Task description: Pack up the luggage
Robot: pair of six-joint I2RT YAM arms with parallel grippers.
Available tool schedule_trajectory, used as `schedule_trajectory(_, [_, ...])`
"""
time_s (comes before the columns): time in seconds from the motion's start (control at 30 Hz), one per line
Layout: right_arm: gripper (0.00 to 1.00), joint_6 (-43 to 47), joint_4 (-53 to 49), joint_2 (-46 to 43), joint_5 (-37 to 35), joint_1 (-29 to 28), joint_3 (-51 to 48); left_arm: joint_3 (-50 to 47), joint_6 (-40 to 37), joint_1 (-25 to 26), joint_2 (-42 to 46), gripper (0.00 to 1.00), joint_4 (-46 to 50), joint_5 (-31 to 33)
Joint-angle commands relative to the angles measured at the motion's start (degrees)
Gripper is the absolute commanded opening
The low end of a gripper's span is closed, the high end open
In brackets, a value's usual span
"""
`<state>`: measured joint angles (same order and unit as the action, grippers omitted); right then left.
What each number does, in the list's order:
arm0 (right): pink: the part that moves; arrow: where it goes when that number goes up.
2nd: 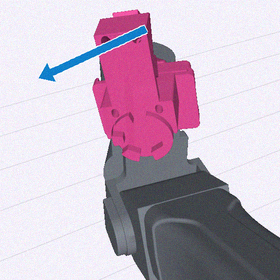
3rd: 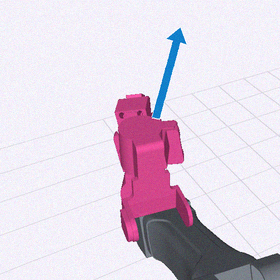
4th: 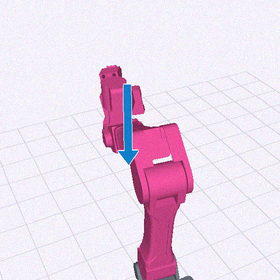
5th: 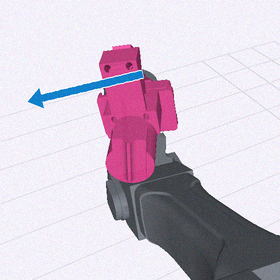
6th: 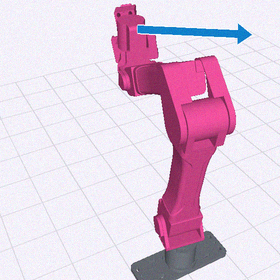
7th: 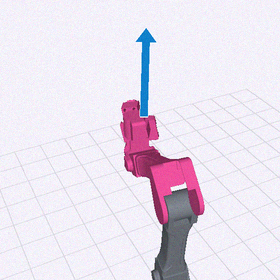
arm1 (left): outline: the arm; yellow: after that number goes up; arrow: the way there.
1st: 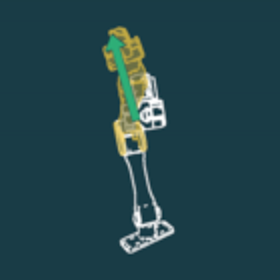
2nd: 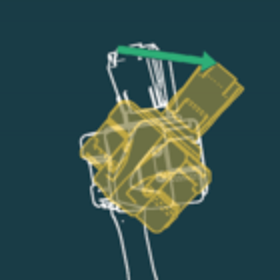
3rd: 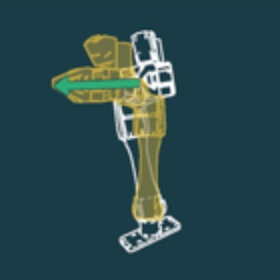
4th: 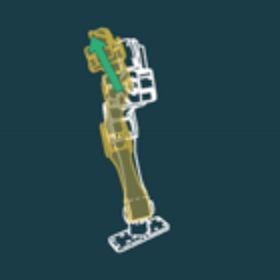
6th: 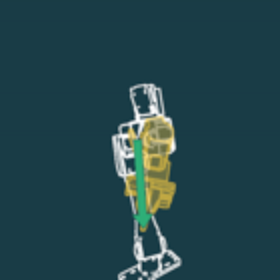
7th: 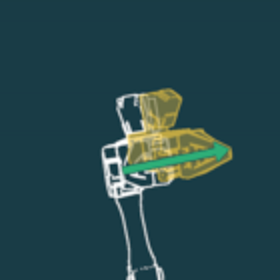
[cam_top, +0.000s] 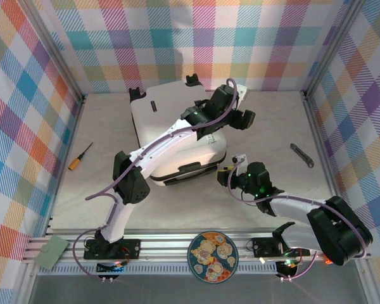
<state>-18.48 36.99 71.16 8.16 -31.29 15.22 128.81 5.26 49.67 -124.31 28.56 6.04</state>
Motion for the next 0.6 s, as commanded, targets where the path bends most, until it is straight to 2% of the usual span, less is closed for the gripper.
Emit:
schedule_trajectory(0.0, [0.46, 1.2, 3.4, 1.7, 0.8, -0.7, 1.4, 3.4, 1.5, 0.6, -2.7, 0.86, -3.3, -1.5])
schedule_trajectory(0.47, [0.40, 1.8, 4.0, 6.4, 0.7, -1.6, 3.5, 4.3, 2.0, 0.9, -7.9, 0.86, -8.1, -2.3])
schedule_trajectory(0.57, [0.34, 1.6, 4.8, 7.6, 0.4, -1.7, 4.0, 4.3, 2.0, 0.9, -8.3, 0.86, -8.7, -2.3])
